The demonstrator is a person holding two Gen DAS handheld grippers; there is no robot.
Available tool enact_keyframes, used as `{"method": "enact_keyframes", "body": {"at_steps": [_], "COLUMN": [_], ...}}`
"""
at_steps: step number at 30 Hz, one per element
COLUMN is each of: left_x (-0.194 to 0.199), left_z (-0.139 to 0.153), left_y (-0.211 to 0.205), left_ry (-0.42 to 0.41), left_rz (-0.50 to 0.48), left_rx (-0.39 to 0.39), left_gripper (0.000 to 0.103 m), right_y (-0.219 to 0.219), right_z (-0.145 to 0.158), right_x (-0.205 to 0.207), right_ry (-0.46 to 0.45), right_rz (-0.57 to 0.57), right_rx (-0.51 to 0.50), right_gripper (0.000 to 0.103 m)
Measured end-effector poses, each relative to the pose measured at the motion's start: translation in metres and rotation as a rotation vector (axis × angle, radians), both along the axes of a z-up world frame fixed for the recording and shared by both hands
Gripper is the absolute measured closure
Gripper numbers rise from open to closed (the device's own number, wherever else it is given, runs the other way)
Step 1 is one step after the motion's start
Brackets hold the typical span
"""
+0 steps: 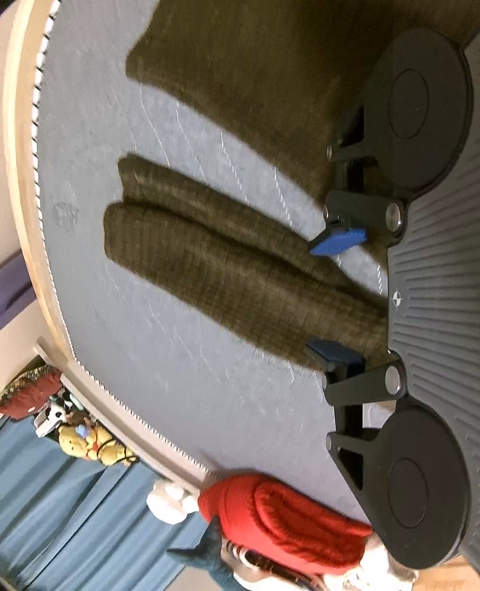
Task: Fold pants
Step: 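Grasp the stacked leg cuffs with the right tool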
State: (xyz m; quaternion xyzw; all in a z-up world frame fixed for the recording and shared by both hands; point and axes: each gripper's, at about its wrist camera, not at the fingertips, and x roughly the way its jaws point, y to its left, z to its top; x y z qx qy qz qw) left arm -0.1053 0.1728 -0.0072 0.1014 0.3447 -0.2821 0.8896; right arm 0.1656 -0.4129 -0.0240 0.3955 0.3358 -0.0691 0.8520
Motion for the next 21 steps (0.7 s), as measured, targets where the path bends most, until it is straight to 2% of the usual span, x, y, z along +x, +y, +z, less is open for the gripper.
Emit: {"method": "enact_keyframes", "body": {"at_steps": [3,5,9,12,13,15,17,21], "left_x": [-0.012,-0.016,-0.007,0.007,0.007,0.009,0.009,0.008], "left_z": [-0.026,-0.045,-0.064,-0.07,-0.072,-0.076,-0.076,-0.082], "left_y": [-0.039,-0.055,-0.063,-0.065,-0.065,-0.068,-0.069,-0.07], "left_ry": [0.025,0.059,0.095,0.122,0.124,0.123,0.122,0.101], "left_rz": [-0.156,-0.207,-0.199,-0.182,-0.188,-0.203,-0.22,-0.238], "left_rx": [0.162,0.225,0.268,0.259,0.267,0.291,0.296,0.323], "left_gripper": [0.057,0.056,0.056,0.056,0.056,0.054,0.046,0.043], "right_y": [-0.003,-0.002,0.0,0.004,0.005,0.008,0.008,0.005], "right_z": [-0.007,-0.016,-0.029,-0.033,-0.034,-0.034,-0.032,-0.024], "right_x": [0.013,0.019,0.027,0.033,0.035,0.038,0.039,0.035], "right_ry": [0.009,0.03,0.055,0.057,0.057,0.05,0.047,0.003], "right_rz": [0.03,0.048,0.053,0.072,0.076,0.087,0.075,0.077], "right_rx": [0.05,0.076,0.117,0.129,0.131,0.129,0.116,0.107], "right_gripper": [0.051,0.051,0.051,0.052,0.056,0.076,0.087,0.095]}}
